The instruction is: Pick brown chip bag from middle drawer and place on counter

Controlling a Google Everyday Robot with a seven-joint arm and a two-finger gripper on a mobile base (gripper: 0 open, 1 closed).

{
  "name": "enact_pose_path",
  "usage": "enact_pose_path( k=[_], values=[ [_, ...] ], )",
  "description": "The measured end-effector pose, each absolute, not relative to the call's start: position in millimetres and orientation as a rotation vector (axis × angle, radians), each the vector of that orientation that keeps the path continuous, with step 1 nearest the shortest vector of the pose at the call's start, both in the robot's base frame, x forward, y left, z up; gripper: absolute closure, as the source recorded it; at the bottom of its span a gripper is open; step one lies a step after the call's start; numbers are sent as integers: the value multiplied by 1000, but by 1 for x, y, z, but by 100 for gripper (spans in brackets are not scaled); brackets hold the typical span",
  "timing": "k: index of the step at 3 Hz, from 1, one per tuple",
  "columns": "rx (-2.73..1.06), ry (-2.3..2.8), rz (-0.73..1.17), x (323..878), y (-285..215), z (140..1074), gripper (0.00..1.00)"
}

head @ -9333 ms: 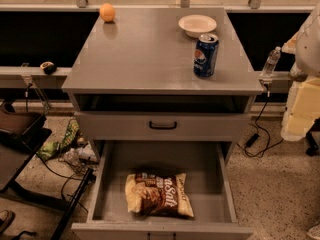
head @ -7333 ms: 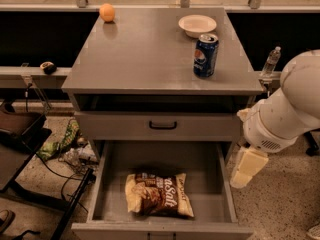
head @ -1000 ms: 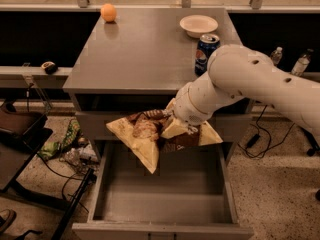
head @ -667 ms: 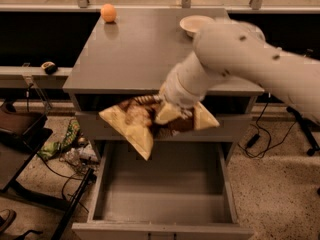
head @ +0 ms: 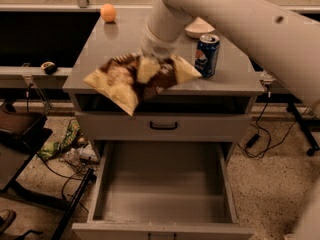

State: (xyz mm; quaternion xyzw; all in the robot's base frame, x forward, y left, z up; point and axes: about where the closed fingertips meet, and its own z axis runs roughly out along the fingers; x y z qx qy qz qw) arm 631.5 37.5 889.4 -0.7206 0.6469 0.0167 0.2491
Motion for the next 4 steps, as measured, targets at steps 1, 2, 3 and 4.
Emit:
enact_pose_path(
  k=[1, 2, 3, 4],
  values=[
    [-1980, 1696, -36, 676, 59, 926, 100],
    [-1918, 1609, -132, 717, 72, 978, 100],
    [-1845, 1554, -177, 754, 77, 991, 100],
    [-1795, 1538, -172, 789, 88, 970, 100]
  ],
)
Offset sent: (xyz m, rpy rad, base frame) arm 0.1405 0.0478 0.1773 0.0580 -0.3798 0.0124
